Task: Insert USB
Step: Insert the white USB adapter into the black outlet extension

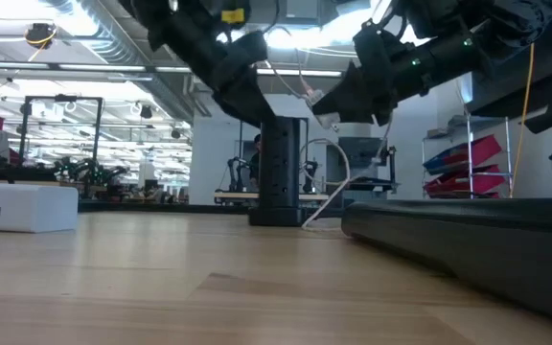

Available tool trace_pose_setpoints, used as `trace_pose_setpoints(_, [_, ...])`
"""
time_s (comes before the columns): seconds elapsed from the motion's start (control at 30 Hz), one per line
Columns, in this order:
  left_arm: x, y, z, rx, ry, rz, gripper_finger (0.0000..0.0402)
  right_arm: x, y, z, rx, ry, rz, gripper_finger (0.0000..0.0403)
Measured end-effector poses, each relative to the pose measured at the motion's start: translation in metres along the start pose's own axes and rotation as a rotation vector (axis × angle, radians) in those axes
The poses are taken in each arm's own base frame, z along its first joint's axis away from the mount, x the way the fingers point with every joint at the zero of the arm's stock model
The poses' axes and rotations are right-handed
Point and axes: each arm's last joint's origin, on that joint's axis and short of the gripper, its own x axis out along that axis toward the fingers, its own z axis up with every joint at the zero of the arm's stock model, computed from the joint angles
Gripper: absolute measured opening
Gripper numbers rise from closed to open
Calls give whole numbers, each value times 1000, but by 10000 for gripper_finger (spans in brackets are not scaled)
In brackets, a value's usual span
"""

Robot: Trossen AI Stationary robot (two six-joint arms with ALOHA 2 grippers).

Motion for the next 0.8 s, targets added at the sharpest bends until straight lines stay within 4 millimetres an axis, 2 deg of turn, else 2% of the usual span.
trace_pose_setpoints(0.17, [9, 8, -27, -39, -78, 24, 373, 0, 0, 0, 0, 0, 0, 172])
trace_pose_setpoints(0.3, [14, 8, -53, -89, -204, -54, 373, 0, 1, 1, -4, -11, 16, 172])
trace_pose_setpoints(0.4, [12, 5, -74, -95, -354, -109, 373, 0, 2, 5, -1, -44, 43, 172])
trace_pose_setpoints(0.53, [4, 0, -93, -80, -504, -94, 373, -1, 3, 9, 4, -89, 70, 172])
trace_pose_setpoints(0.63, [9, -4, -103, -88, -523, -99, 373, -1, 4, 12, -8, -117, 97, 172])
trace_pose_setpoints(0.8, [32, -5, -119, -139, -500, -103, 373, -1, 5, 15, -8, -141, 115, 172])
